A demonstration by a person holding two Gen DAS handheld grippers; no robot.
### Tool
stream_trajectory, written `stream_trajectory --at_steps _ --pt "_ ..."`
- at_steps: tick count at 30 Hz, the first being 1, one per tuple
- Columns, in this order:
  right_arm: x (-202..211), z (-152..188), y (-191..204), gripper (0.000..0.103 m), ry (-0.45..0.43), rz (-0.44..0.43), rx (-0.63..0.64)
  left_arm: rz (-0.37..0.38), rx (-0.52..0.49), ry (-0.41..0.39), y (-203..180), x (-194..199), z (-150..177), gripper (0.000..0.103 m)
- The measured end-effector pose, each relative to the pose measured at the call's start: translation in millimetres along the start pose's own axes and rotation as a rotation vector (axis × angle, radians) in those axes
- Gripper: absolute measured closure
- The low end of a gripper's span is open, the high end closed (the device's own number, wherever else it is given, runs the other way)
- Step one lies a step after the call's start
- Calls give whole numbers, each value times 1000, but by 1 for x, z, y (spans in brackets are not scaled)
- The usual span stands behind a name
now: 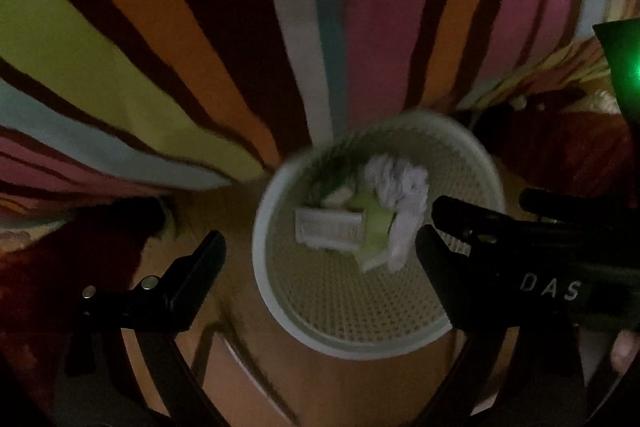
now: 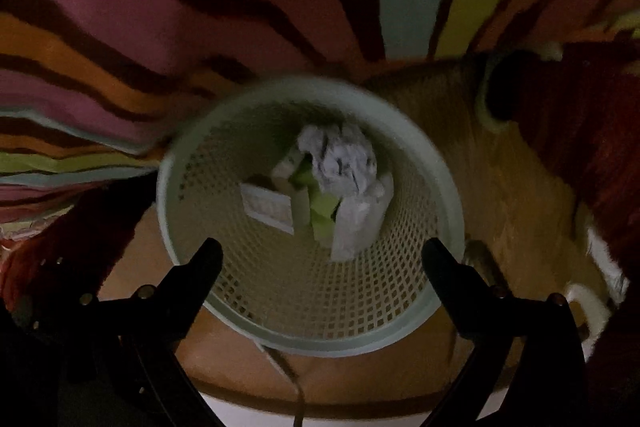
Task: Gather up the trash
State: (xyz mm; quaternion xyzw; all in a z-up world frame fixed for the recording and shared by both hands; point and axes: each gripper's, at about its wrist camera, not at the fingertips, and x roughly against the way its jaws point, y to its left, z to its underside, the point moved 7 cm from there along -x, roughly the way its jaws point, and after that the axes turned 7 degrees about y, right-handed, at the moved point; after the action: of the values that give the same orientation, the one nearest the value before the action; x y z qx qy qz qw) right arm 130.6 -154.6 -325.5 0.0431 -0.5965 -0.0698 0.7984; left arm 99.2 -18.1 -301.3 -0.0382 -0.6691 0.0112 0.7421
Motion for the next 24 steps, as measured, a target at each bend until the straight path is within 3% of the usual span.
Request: stream_trajectory --at_steps 4,8,18,24 --pt "42 0 2 8 -125 -49 15 17 -38 -90 -5 34 -4 10" --pt "76 5 2 8 -189 -78 43 16 -70 -153 -10 67 -1 10" --pt "156 42 8 8 -391 -19 148 26 -71 -261 -11 121 28 10" --pt "183 61 4 8 -450 -22 186 29 -43 -330 -14 142 41 10"
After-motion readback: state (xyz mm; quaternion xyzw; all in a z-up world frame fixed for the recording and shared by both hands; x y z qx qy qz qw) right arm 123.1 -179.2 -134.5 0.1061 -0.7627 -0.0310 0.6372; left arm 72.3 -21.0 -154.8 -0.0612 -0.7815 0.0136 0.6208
